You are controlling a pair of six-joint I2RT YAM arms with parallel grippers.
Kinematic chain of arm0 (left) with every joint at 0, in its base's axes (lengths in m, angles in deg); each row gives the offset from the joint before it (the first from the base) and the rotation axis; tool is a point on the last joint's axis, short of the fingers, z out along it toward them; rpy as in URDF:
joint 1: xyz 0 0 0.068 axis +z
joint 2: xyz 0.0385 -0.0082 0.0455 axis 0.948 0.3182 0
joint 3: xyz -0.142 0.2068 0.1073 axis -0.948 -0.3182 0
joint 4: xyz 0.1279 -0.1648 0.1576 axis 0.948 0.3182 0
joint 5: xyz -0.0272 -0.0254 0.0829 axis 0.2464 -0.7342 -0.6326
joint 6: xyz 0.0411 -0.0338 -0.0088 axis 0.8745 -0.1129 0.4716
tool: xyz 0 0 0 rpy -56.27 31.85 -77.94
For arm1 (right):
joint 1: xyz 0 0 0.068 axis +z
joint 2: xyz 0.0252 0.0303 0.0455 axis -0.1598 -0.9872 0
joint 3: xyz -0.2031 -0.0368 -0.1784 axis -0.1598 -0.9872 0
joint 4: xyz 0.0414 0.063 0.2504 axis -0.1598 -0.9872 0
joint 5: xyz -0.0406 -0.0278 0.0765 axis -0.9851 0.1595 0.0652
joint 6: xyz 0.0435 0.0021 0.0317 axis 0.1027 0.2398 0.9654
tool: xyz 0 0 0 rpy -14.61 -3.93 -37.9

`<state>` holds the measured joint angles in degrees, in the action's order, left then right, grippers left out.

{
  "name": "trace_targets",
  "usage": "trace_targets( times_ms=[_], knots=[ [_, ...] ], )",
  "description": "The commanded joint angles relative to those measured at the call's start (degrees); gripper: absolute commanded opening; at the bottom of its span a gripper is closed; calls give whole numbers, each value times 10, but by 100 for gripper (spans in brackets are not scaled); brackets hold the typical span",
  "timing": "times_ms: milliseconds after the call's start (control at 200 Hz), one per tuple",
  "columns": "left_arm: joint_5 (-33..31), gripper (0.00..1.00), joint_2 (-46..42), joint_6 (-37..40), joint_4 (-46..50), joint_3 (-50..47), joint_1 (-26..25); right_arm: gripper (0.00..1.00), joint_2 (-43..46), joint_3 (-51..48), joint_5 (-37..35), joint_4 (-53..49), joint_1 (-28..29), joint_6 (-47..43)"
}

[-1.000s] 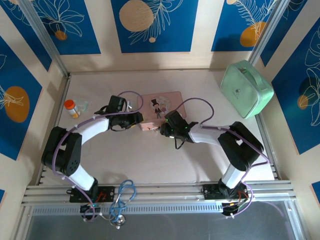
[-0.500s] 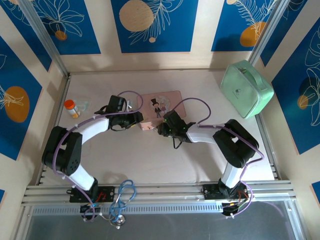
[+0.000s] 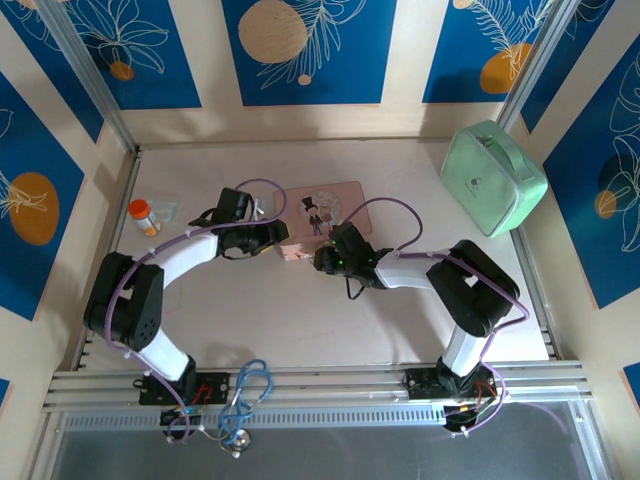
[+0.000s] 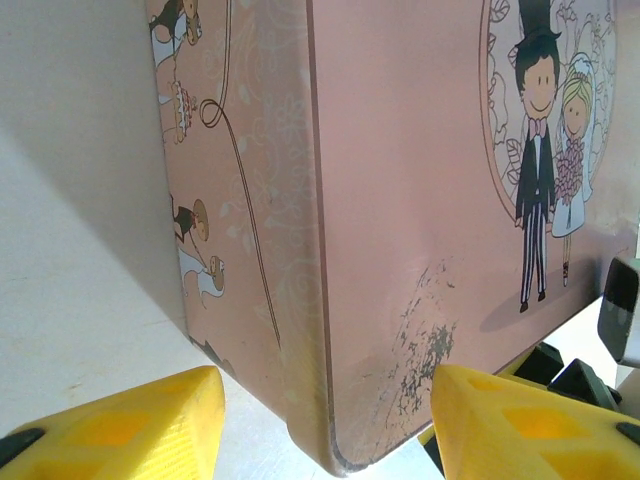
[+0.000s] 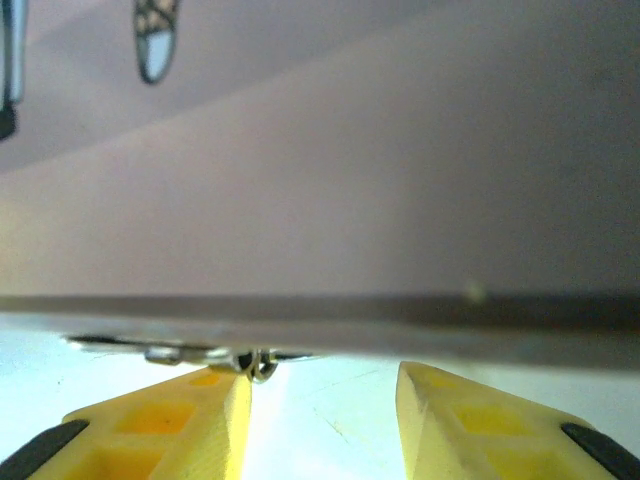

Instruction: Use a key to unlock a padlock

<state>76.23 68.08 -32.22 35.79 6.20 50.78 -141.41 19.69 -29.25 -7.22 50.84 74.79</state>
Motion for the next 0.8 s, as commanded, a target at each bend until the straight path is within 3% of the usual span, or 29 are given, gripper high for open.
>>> trace_targets(
  times_ms=[0,310,580,795],
  knots=[
    [-5,56,-3,6,18,16,-3,43,-9,14,-1,5,-3,-17],
    [-6,52,1,9,22,12,-3,43,-27,28,-13,0,-10,-58],
    [-7,50,7,18,31,15,-3,43,-41,21,1,55,-16,-84],
    [-9,49,8,19,34,16,-3,39,-46,26,9,50,-17,-89]
  ],
)
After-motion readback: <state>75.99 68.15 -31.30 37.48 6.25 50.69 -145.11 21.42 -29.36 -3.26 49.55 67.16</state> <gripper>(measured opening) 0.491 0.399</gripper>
